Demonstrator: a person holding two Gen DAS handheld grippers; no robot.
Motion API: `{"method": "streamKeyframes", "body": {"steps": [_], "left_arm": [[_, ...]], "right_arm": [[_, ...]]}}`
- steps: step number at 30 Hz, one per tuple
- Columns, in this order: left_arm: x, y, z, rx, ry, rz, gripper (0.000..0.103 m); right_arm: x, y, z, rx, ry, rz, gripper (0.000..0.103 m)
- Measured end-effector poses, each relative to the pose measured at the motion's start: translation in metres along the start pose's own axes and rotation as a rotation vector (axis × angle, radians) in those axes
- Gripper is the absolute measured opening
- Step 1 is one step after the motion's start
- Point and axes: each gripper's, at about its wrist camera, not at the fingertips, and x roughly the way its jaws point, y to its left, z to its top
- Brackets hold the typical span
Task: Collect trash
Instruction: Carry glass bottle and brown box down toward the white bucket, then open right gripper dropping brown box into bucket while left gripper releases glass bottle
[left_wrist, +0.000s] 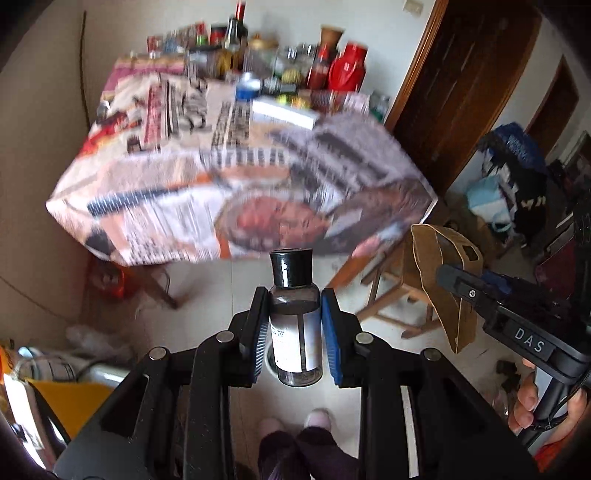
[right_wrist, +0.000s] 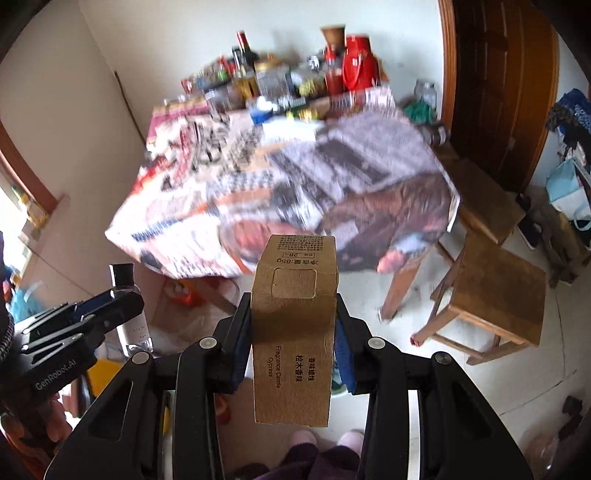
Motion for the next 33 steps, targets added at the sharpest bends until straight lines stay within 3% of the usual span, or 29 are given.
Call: {"method": "streamKeyframes", "body": {"steps": [13,19,26,28,29,33], "left_arm": [[0.156,0.006,-0.078,-0.094,0.220,0.027,0.027],[0.221,0.030,-0.114,-0.181,0.309,0.022,0.027],[0.280,0.057,-0.155,-0.222,0.372,0.065,0.027],[0.293,0.061,-0.161,-0.227,0.385,0.067,0.027],[0.300,0.062,-0.164,-0.228,0.391,0.068,0.027],[0.320,0.060,-0.169,-0.229,0.406,0.050,0.027]], "right_arm": [[0.136,-0.051,-0.081,-0.026,0.248,0.045,0.036],[0.194,-0.062,-0.107,-0.046,0.303,0.040,0.036],[0.268,-0.075,-0.131,-0.030,0.371,0.083,0.036],[0.287,-0.076,-0.134,-0.020,0.421,0.073,0.043],[0.294,-0.077,-0.136,-0.014,0.435,0.067,0.051],[0.300,-0.082,-0.139,0.012,0.442,0.047,0.052]]}}
